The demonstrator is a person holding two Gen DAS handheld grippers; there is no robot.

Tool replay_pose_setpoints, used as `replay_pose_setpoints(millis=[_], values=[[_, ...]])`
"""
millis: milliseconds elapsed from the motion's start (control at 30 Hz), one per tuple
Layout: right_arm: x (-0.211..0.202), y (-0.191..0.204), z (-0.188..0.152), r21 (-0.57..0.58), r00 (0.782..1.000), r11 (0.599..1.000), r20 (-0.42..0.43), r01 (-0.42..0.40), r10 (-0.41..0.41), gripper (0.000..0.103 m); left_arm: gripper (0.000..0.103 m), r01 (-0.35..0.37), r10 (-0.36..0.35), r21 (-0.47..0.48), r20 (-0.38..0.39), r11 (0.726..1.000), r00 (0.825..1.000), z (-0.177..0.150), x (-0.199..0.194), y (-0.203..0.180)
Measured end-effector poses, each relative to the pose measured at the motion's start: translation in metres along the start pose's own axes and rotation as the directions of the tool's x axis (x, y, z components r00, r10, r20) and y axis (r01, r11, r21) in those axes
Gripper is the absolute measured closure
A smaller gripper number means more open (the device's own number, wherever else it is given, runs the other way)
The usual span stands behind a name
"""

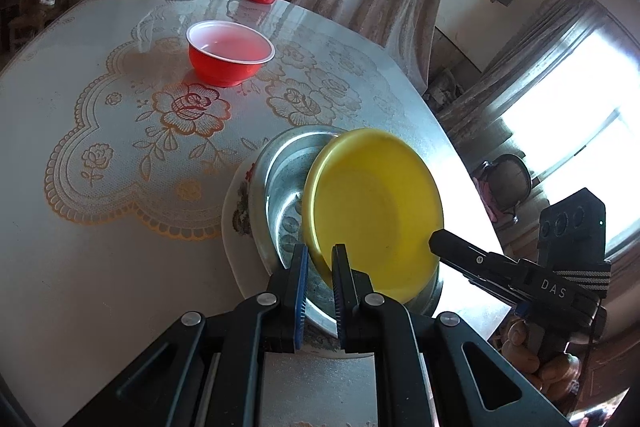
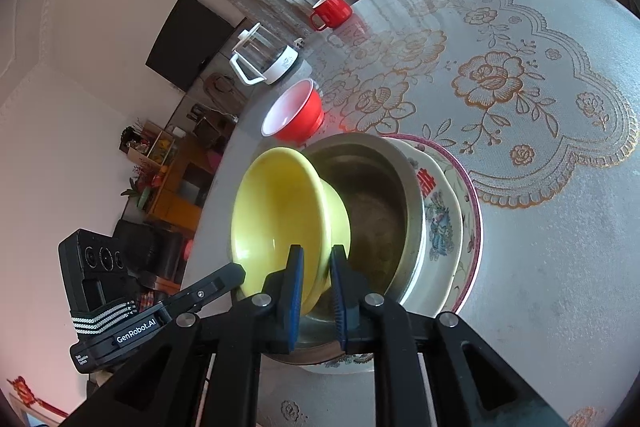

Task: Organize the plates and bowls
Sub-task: 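Lower the yellow bowl into the steel bowl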

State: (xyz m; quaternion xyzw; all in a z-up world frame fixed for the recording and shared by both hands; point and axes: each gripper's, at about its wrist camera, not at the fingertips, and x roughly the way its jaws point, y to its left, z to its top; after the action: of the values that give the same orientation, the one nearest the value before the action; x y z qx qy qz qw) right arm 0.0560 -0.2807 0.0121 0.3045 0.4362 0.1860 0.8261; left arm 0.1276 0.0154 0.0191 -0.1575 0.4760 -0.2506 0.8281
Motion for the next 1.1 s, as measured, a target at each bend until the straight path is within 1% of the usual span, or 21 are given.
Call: replay_pose_setpoints(millis=[67, 100, 200, 300, 400, 600, 700, 800, 933, 1000, 1100], values=[[-0.001, 0.000, -0.001, -0.007, 1.000, 1.000, 0.006, 0.013, -0.013, 0.089, 0.091, 0.004, -0.004, 0.001, -0.004, 1.000, 1.000, -0.001, 0.001, -0.001], [-0.002, 0.001, -0.002, -0.009, 1.000, 1.000, 0.006, 0.018, -0.018, 0.086, 0.091, 0.006, -0.006, 0.002, -0.006, 1.000, 1.000, -0.002, 0.001, -0.002], [-0.003, 0.002, -0.003, -0.018, 0.999, 0.999, 0.011, 0.038, -0.038, 0.086, 0.091, 0.015, -0.015, -0.002, -0.009, 1.000, 1.000, -0.004, 0.001, -0.003], [-0.005, 0.000, -0.004, -0.010, 0.999, 0.999, 0.008, 0.037, -0.037, 0.082, 0.091, 0.024, -0.024, -0.004, -0.013, 1.000, 1.000, -0.005, 0.000, -0.004], [-0.006, -0.001, -0.005, -0.017, 0.998, 0.998, 0.013, 0.060, -0.060, 0.079, 0.091, 0.024, -0.024, -0.006, -0.015, 1.000, 1.000, -0.006, 0.000, -0.004], [-0.003, 0.003, -0.004, -0.040, 0.995, 0.994, 0.014, 0.101, -0.100, 0.079, 0.092, 0.025, -0.025, -0.023, -0.011, 0.999, 1.000, -0.007, -0.002, -0.002], [-0.002, 0.009, -0.005, -0.092, 0.987, 0.983, 0.035, 0.159, -0.157, 0.077, 0.091, 0.026, -0.027, -0.025, -0.010, 0.999, 1.000, -0.008, -0.002, -0.002], [0.002, 0.013, -0.005, -0.117, 0.985, 0.978, 0.034, 0.171, -0.168, 0.077, 0.091, 0.025, -0.025, -0.026, -0.008, 0.999, 1.000, -0.008, -0.002, -0.003], [0.004, 0.015, -0.007, -0.143, 0.983, 0.972, 0.042, 0.185, -0.181, 0.078, 0.091, 0.017, -0.017, -0.012, 0.001, 1.000, 1.000, -0.010, -0.002, -0.005], [0.006, 0.017, -0.009, -0.170, 0.979, 0.964, 0.045, 0.205, -0.200, 0.080, 0.091, 0.001, -0.001, -0.003, 0.008, 1.000, 1.000, -0.010, -0.003, -0.007], [0.009, 0.022, -0.013, -0.205, 0.972, 0.951, 0.054, 0.233, -0.227, 0.080, 0.092, -0.005, 0.005, 0.016, 0.012, 1.000, 1.000, -0.013, -0.004, -0.011]])
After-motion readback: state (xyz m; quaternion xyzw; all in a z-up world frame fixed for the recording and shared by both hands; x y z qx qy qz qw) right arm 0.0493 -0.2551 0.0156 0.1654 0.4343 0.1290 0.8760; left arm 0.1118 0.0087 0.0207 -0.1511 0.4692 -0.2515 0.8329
